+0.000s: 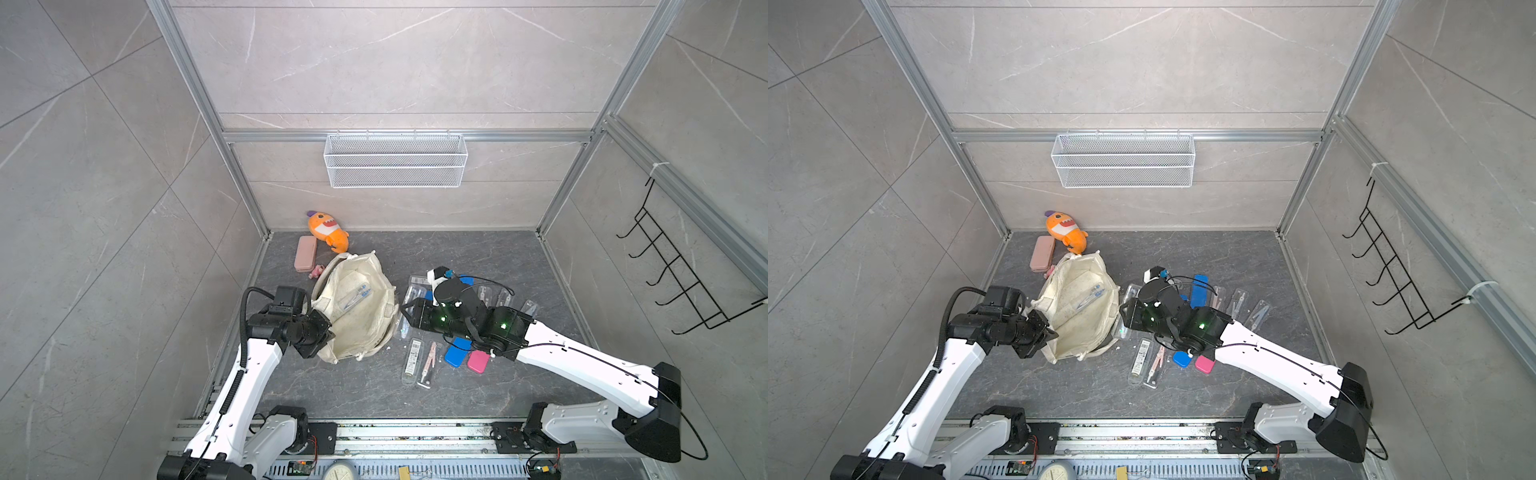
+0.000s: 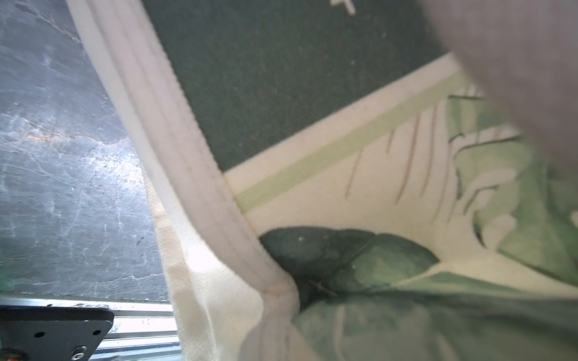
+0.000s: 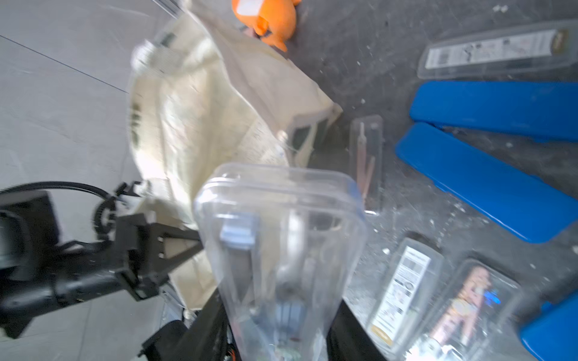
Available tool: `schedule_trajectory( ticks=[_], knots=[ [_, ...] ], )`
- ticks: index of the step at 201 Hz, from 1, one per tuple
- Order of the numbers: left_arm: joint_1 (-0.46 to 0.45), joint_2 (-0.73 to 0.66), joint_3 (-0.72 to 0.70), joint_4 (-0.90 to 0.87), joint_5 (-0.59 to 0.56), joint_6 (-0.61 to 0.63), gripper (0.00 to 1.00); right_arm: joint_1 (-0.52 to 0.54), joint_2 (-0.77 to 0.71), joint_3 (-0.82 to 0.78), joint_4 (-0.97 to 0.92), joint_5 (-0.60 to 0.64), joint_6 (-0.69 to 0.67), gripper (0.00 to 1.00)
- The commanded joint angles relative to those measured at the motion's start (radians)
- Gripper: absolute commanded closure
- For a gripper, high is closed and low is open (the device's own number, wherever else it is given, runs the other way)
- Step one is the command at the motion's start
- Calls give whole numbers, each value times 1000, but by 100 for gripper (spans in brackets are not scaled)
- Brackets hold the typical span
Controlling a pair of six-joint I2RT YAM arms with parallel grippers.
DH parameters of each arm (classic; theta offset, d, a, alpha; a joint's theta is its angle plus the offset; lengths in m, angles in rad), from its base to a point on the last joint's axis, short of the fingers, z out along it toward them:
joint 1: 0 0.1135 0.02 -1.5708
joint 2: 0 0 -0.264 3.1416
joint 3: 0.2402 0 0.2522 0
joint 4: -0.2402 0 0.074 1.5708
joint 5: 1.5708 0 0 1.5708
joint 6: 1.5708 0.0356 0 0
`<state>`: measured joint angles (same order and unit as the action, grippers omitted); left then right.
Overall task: Take out the compass set from the canvas bag
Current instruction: Place the compass set at the center of the board.
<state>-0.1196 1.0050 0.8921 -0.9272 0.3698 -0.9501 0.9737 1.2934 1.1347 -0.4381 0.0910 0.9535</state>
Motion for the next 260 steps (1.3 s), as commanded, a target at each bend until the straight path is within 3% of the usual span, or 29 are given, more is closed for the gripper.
schedule_trajectory(
  ticks=[1, 49, 112, 142, 188, 260],
  knots=[
    [35, 15, 39, 28, 53, 22, 100, 44, 2, -64, -61, -19, 51, 78],
    [72, 39, 57, 42, 73, 32, 100, 185, 201, -79, 21, -41, 198, 78],
    [83, 15, 56, 21, 73, 47, 100, 187, 377, -68, 72, -88, 293, 76],
    [83, -3, 41, 18, 73, 47, 100, 172, 379, -114, 101, -99, 322, 74],
    [83, -9, 31, 17, 73, 46, 100, 170, 351, -139, 91, -87, 332, 55],
    [83, -21, 31, 8, 75, 54, 100, 171, 266, -141, 38, -39, 308, 41]
  ],
)
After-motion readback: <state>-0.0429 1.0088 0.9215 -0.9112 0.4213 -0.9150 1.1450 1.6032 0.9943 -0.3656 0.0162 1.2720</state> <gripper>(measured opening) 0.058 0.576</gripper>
